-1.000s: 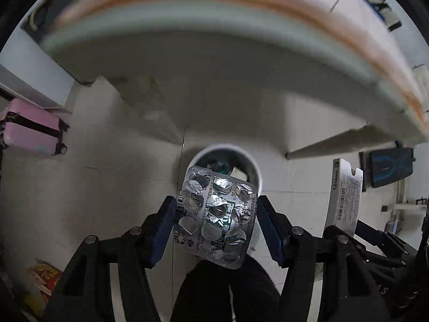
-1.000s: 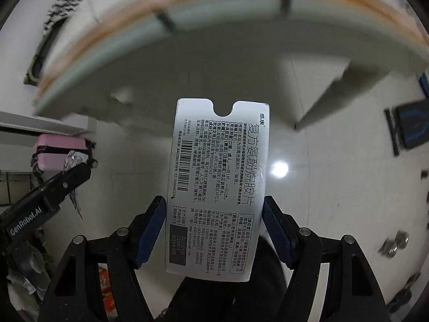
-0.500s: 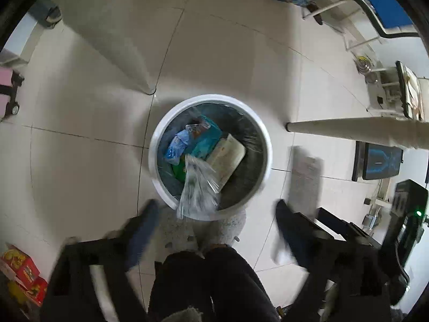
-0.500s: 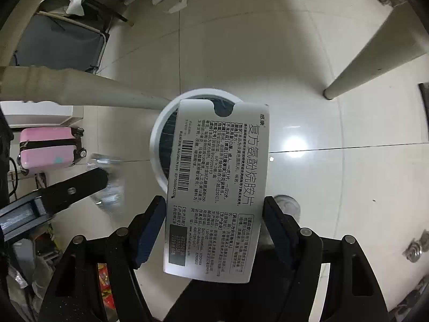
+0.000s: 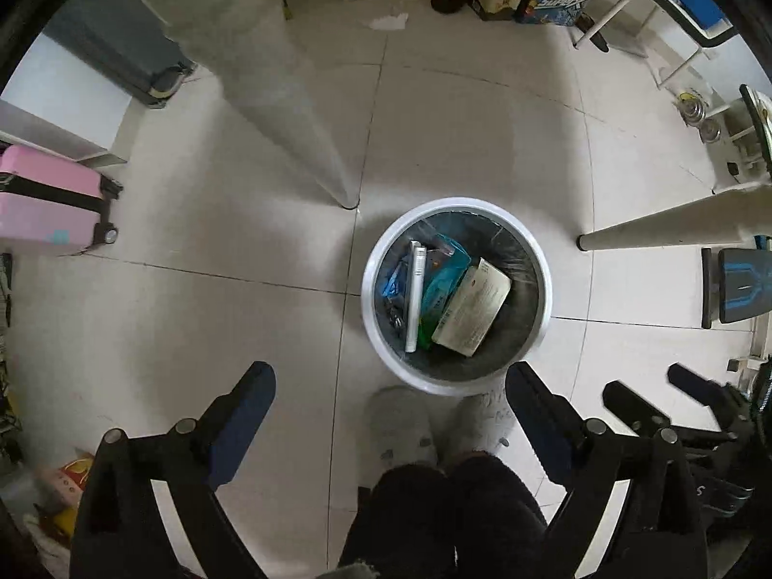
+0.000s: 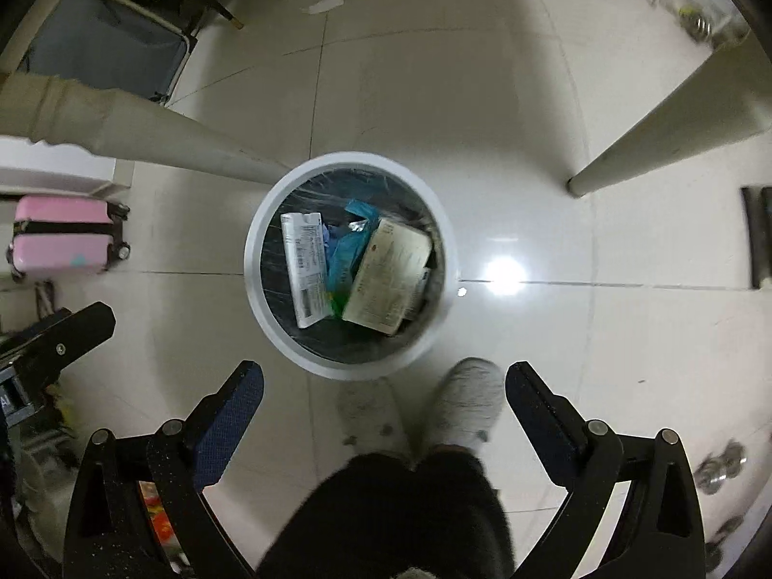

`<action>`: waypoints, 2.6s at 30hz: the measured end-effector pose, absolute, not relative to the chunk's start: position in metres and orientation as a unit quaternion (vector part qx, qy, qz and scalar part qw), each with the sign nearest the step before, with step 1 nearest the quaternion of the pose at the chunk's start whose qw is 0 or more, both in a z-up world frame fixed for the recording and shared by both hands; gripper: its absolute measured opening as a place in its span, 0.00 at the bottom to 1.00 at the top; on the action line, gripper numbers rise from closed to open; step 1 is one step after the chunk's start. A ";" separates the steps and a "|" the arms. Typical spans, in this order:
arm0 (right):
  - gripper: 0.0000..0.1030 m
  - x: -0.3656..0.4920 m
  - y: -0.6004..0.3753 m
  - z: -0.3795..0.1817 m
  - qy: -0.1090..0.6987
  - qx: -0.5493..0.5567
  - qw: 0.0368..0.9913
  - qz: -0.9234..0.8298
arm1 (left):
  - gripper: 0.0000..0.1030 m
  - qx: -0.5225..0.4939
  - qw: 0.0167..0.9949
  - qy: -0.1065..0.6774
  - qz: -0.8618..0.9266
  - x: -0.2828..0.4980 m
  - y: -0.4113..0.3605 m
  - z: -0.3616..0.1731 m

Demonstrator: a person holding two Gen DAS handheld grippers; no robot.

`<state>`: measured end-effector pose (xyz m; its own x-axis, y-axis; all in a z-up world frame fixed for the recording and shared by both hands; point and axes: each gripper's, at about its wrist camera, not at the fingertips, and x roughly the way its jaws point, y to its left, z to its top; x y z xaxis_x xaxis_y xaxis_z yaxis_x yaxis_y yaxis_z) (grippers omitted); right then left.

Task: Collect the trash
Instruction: 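Raise both open tools back over the table, then grasp the white Doctor toothpaste box with the right tool while the left grasps the milk carton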

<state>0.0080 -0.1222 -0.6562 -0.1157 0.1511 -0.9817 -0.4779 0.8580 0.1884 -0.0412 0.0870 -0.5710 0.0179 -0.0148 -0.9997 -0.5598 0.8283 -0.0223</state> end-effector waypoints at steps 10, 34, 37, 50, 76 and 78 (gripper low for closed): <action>0.98 -0.002 -0.126 -0.530 0.668 -0.150 0.691 0.230 | 0.95 -0.208 0.701 0.651 0.205 -0.058 0.080 -0.476; 0.98 -0.003 -0.118 -0.217 0.617 -0.055 0.742 0.255 | 0.95 -0.173 0.774 0.562 0.236 -0.022 0.114 -0.242; 0.98 0.039 -0.107 -0.198 0.603 -0.045 0.756 0.250 | 0.97 -0.154 0.785 0.548 0.245 0.026 0.127 -0.230; 0.98 0.392 0.006 -0.180 0.572 -0.217 0.747 0.261 | 1.00 -0.233 0.745 0.540 0.313 0.313 0.227 -0.240; 0.50 0.789 0.137 -0.336 0.703 -0.215 0.640 0.224 | 0.99 -0.541 0.559 0.528 0.341 0.536 0.337 -0.370; 0.50 0.789 0.114 -0.336 0.705 -0.187 0.654 0.199 | 0.90 -0.548 0.546 0.533 0.343 0.541 0.336 -0.379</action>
